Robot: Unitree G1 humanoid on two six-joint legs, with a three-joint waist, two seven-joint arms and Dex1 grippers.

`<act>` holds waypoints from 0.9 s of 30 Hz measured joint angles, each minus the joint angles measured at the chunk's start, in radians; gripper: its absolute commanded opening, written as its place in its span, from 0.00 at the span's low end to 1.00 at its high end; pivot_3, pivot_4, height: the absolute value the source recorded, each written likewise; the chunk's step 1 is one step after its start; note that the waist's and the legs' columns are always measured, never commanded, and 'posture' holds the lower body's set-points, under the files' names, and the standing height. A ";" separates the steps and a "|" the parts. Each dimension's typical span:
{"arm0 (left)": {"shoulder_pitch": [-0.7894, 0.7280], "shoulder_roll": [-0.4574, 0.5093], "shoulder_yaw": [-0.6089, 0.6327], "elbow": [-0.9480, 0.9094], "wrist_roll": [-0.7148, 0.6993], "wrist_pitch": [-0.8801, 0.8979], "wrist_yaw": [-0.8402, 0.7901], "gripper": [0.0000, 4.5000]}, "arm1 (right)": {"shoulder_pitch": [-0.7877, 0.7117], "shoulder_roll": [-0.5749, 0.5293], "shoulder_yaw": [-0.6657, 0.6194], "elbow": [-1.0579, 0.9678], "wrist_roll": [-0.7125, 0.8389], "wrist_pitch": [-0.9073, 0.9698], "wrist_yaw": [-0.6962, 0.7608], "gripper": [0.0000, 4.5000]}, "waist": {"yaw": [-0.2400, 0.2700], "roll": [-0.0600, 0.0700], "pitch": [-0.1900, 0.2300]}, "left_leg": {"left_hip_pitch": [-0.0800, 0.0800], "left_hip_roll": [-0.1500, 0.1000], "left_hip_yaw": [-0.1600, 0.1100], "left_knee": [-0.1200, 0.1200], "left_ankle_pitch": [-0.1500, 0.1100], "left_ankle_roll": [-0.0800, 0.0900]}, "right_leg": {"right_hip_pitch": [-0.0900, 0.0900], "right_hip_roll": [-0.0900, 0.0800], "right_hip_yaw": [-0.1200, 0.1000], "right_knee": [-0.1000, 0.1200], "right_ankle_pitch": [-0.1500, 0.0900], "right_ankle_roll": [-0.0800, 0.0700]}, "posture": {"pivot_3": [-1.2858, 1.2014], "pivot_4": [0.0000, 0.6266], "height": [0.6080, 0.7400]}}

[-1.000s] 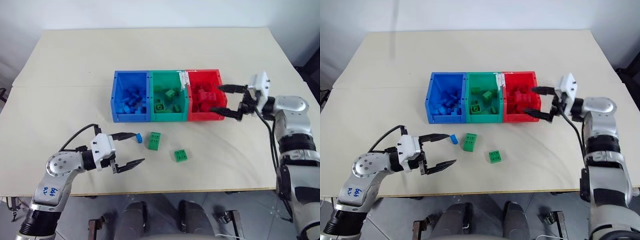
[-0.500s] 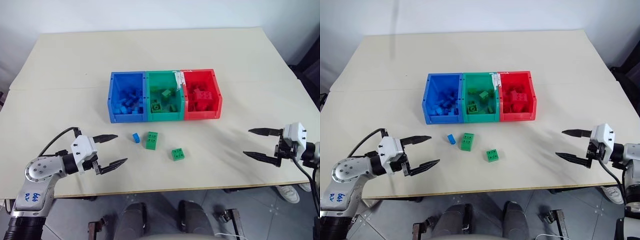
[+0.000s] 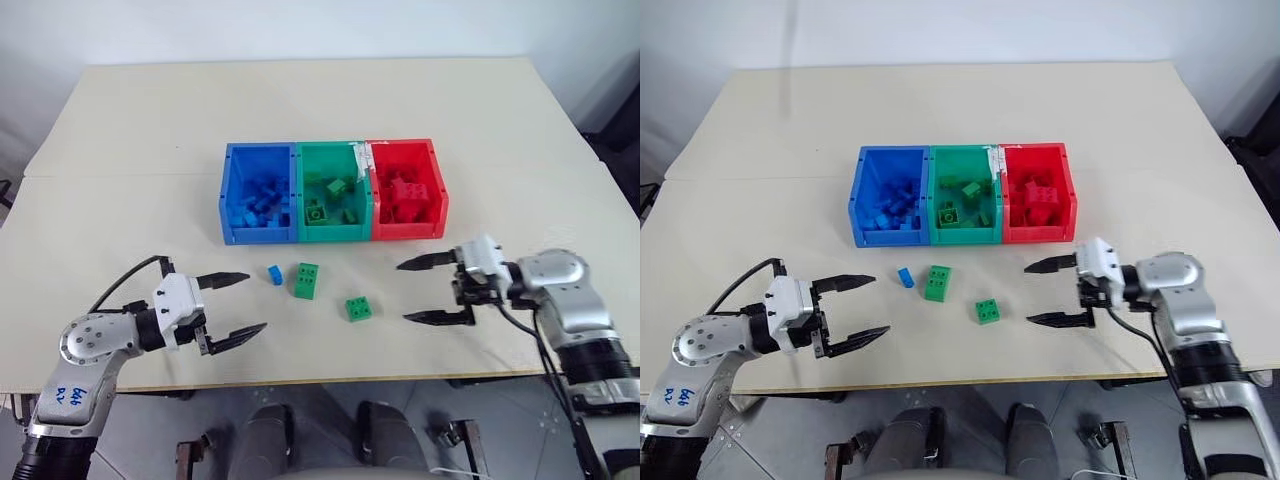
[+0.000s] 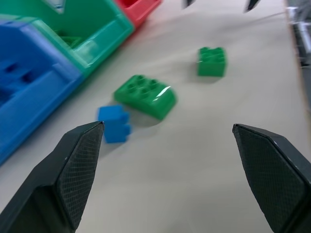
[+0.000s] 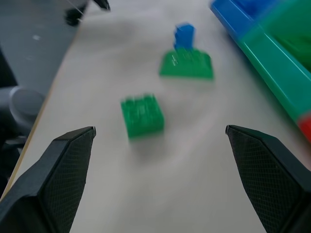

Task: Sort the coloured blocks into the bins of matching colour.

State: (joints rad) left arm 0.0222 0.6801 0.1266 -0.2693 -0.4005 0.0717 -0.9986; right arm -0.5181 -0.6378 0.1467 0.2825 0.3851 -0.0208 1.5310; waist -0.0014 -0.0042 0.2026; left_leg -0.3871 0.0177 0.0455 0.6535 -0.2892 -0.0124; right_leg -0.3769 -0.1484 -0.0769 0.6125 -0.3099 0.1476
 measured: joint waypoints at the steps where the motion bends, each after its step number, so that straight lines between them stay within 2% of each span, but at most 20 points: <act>1: -0.002 -0.001 -0.005 -0.002 0.000 -0.002 0.000 1.00 | -0.012 0.023 0.027 0.006 -0.012 0.000 0.000 1.00 | 0.000 0.000 0.000 | 0.000 0.000 0.000 0.000 0.000 0.000 | 0.000 0.000 0.000 0.000 0.000 0.000 | 0.52 0.24 1.00; 6: 0.007 -0.001 -0.008 -0.007 0.001 -0.016 0.003 1.00 | -0.053 0.101 0.132 0.130 -0.116 -0.096 0.005 1.00 | -0.003 0.000 0.000 | -0.001 -0.001 0.001 0.000 -0.001 0.001 | 0.000 0.000 0.000 0.002 0.000 0.000 | 0.52 0.24 1.00; 9: 0.020 -0.001 -0.007 -0.011 0.001 -0.018 0.010 1.00 | -0.083 0.143 0.141 0.195 -0.135 -0.136 0.005 0.88 | -0.004 0.000 0.000 | 0.000 -0.001 0.001 0.000 -0.001 0.001 | 0.000 0.000 0.000 0.003 0.000 0.000 | 0.52 0.24 1.00; 15: 0.046 0.001 0.016 -0.034 0.001 -0.019 0.023 1.00 | -0.097 0.146 0.132 0.237 -0.144 -0.172 0.007 0.42 | -0.004 -0.001 0.000 | 0.000 0.000 0.000 0.001 -0.001 0.001 | 0.000 0.000 0.000 0.004 0.000 0.000 | 0.52 0.24 1.00; 17: 0.058 0.001 0.024 -0.034 0.001 -0.019 0.024 1.00 | -0.095 0.146 0.125 0.232 -0.133 -0.156 0.007 0.32 | -0.004 -0.001 0.000 | 0.000 0.000 0.000 0.001 -0.001 0.001 | 0.000 0.000 0.000 0.004 0.000 0.000 | 0.52 0.24 1.00; 22: 0.092 0.005 0.080 -0.034 -0.008 -0.018 0.036 1.00 | -0.119 0.159 0.070 0.169 -0.060 -0.023 -0.027 0.33 | -0.007 -0.001 0.000 | 0.000 0.000 0.000 0.000 -0.001 0.001 | -0.001 0.000 0.000 0.004 0.000 0.000 | 0.52 0.24 1.00; 27: 0.135 0.003 0.116 -0.032 -0.008 -0.019 0.051 1.00 | -0.325 0.203 -0.022 0.199 -0.034 0.066 -0.169 0.33 | -0.026 0.000 0.000 | 0.000 0.001 0.000 0.000 -0.001 0.000 | -0.002 0.000 0.000 0.006 0.000 0.000 | 0.52 0.24 1.00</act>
State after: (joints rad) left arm 0.1577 0.6832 0.2423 -0.3011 -0.4088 0.0529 -0.9473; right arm -0.8431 -0.4348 0.1250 0.4810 0.3509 0.0449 1.3618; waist -0.0278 -0.0046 0.2023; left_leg -0.3874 0.0183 0.0459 0.6532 -0.2905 -0.0122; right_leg -0.3790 -0.1485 -0.0768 0.6181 -0.3101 0.1472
